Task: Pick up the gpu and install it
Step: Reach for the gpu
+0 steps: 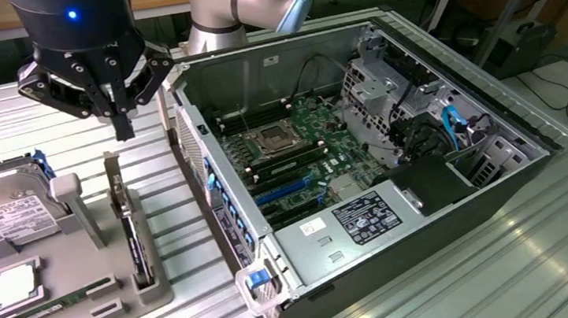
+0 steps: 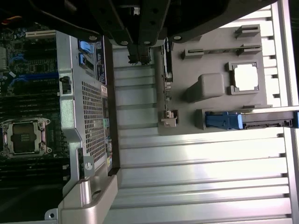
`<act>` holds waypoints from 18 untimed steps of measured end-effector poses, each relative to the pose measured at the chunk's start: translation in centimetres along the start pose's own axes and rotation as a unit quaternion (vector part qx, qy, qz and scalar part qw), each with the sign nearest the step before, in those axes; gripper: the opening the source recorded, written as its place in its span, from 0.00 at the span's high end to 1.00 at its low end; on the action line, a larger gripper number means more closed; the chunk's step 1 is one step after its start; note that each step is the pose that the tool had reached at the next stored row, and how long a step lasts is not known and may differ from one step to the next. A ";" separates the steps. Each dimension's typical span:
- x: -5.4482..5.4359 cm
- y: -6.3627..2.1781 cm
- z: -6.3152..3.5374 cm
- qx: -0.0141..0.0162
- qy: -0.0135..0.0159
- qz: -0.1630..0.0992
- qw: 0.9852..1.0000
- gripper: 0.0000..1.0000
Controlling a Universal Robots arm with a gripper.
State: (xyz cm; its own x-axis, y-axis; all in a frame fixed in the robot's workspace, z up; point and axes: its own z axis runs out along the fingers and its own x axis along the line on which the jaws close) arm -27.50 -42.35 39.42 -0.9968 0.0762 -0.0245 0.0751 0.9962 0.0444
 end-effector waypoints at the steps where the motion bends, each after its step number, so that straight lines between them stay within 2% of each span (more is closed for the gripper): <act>1: 0.1 -0.04 -0.01 0.000 0.000 0.000 1.000 0.89; 18: 1.4 -0.51 -0.06 0.000 0.000 0.000 1.000 0.89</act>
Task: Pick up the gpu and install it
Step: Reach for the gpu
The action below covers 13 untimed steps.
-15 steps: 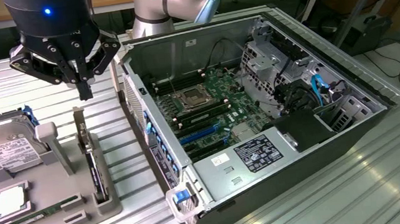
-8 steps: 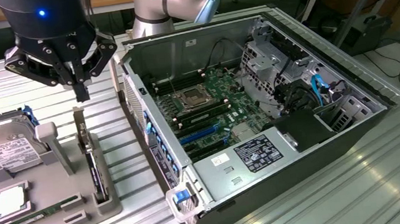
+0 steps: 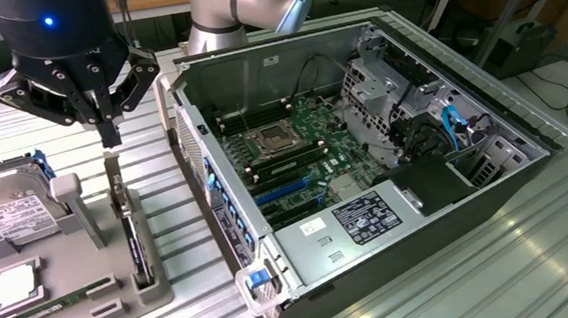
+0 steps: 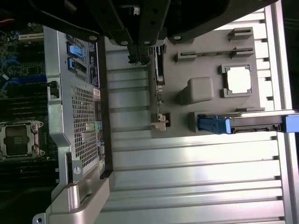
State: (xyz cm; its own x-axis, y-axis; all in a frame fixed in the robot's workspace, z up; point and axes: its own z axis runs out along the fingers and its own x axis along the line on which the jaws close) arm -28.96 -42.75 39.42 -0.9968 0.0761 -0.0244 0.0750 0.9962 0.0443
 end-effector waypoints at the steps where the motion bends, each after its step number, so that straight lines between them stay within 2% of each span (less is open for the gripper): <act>1: 0.1 -0.03 0.00 0.000 0.000 0.000 1.000 0.89; 13: 1.8 -0.23 -0.05 0.000 0.000 0.000 1.000 0.89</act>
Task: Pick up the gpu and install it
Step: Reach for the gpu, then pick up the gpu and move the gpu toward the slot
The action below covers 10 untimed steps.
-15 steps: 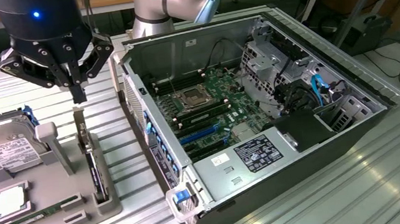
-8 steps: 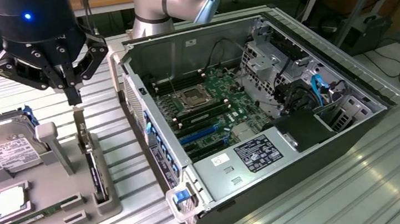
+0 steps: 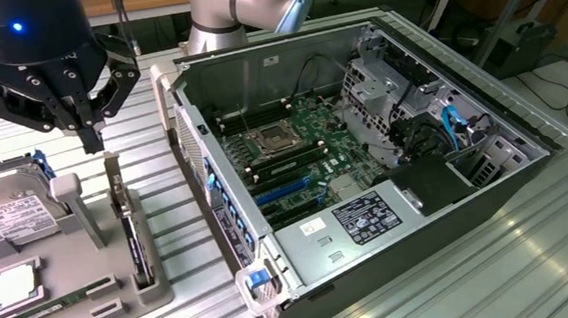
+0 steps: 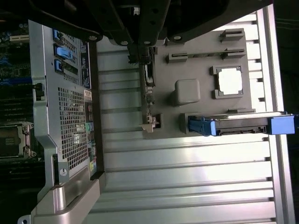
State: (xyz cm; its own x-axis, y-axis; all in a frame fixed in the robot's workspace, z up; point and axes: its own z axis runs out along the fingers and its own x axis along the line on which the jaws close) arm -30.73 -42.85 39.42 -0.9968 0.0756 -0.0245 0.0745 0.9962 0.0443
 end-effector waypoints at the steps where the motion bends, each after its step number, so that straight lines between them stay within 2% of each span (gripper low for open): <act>1: 0.1 -0.02 0.00 0.000 0.000 0.000 1.000 0.89; 10: 0.3 -0.04 -0.01 0.000 0.000 0.000 1.000 0.89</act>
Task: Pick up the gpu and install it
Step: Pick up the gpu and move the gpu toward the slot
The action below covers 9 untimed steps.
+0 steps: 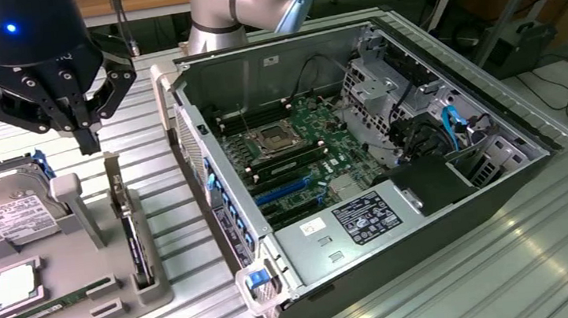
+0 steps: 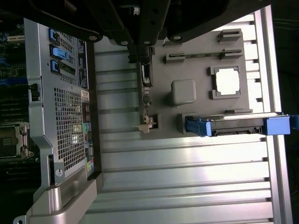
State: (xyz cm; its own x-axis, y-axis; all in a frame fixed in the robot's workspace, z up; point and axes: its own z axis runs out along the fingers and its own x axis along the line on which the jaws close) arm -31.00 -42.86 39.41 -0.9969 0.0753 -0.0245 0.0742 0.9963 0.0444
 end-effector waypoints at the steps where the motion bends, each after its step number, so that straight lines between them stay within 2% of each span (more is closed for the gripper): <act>1: 0.0 0.00 0.00 0.000 0.000 0.000 1.000 0.89; 7: 0.0 0.00 0.00 0.000 0.000 0.000 1.000 0.89; 9: 0.0 0.00 0.00 0.000 0.000 0.000 1.000 0.76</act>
State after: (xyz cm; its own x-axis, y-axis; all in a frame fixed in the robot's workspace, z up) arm -31.00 -42.86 39.42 -0.9969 0.0753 -0.0244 0.0742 0.9963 0.0444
